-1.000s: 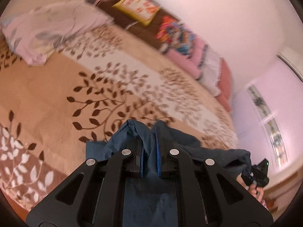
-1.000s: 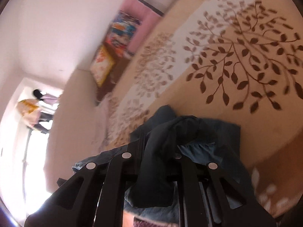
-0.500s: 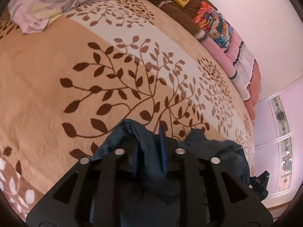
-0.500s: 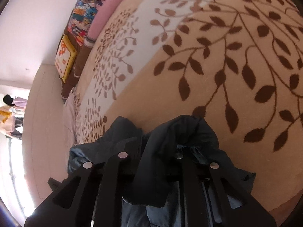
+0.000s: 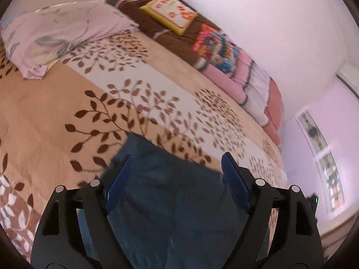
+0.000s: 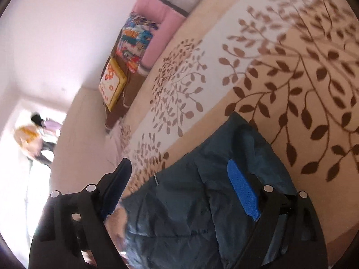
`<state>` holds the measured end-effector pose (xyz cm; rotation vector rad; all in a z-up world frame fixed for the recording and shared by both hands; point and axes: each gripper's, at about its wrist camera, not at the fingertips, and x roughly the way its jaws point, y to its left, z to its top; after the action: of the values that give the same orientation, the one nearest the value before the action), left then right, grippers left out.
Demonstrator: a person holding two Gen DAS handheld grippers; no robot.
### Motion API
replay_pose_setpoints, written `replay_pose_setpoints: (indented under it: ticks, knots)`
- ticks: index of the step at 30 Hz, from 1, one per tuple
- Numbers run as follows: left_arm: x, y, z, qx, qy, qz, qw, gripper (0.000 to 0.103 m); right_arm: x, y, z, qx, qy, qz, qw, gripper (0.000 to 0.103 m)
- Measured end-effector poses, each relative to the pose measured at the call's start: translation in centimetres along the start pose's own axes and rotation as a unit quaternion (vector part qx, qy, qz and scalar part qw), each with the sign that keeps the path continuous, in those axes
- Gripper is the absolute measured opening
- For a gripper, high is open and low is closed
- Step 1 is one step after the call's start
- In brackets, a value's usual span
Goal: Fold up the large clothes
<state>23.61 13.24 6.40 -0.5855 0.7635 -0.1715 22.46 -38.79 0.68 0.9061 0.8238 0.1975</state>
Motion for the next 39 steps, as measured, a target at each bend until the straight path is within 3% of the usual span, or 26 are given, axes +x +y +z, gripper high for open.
replay_pose_setpoints:
  ticks: [4, 11, 16, 18, 21, 24, 29, 32, 37, 39]
  knots:
    - [-2.1, -2.1, -4.0, 0.048, 0.014, -0.006, 0.9987, 0.079, 1.0, 1.4, -3.2, -0.038, 0.032, -0.01, 0.999, 0.059]
    - [-5.0, -4.0, -10.8, 0.131, 0.023, 0.014, 0.991, 0.079, 1.5, 3.0, -8.8, -0.114, 0.065, -0.053, 0.99, 0.043]
    - [-6.1, -4.2, -15.2, 0.167, 0.045, 0.036, 0.9843, 0.056, 0.4, 2.7, -10.8, -0.132, 0.059, -0.069, 0.987, 0.037]
    - [-6.1, -4.3, -16.6, 0.175, 0.058, 0.035, 0.9823, 0.038, -0.2, 2.5, -11.6, -0.139, 0.056, -0.075, 0.986, 0.035]
    - [-5.7, -4.8, -19.0, 0.189, 0.074, 0.036, 0.9785, 0.018, -1.0, 2.3, -12.7, -0.145, 0.055, -0.075, 0.985, 0.033]
    - [-5.3, -5.2, -20.5, 0.205, 0.084, 0.035, 0.9744, 0.014, -2.2, 1.7, -14.6, -0.154, 0.048, -0.088, 0.983, 0.033]
    - [-6.4, -4.3, -20.3, 0.229, 0.043, 0.087, 0.9687, 0.014, -5.7, -0.6, -16.5, -0.139, 0.014, -0.107, 0.984, 0.033]
    - [-7.3, -2.1, -18.9, 0.214, 0.016, 0.134, 0.9675, 0.014, -8.3, -2.5, -17.2, -0.123, -0.009, -0.129, 0.984, 0.033]
    - [-5.8, 2.9, -17.9, 0.155, 0.042, 0.197, 0.9672, 0.014, -8.5, -6.7, -17.6, -0.077, 0.014, -0.144, 0.986, 0.033]
    - [-5.1, 3.4, -18.2, 0.15, 0.049, 0.199, 0.9672, 0.014, -8.0, -7.4, -17.5, -0.065, 0.022, -0.145, 0.987, 0.031]
